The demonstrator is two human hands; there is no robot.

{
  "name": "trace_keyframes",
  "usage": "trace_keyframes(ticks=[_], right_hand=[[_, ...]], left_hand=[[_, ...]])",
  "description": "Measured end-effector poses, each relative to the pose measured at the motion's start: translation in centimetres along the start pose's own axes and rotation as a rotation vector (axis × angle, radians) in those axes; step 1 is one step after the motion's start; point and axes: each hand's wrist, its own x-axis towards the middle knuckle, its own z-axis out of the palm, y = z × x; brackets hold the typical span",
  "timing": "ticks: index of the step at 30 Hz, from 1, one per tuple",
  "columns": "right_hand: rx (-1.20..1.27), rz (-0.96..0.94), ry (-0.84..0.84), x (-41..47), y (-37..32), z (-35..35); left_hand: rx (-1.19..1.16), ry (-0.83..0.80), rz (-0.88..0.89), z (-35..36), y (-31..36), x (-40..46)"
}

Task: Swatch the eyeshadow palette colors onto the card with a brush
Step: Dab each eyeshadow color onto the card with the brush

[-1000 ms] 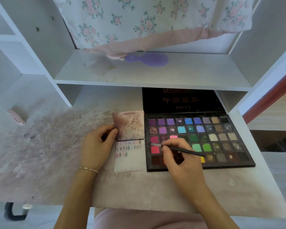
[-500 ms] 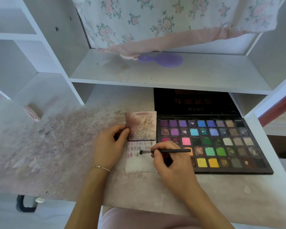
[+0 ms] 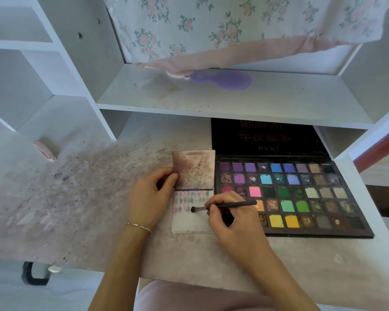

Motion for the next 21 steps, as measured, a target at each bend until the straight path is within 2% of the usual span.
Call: trace_keyframes(ticks=[21], right_hand=[[-0.013,-0.01,0.005,0.1,0.0,0.03]], left_hand=[[0.011,0.004,0.007,0.04,0.02,0.03]])
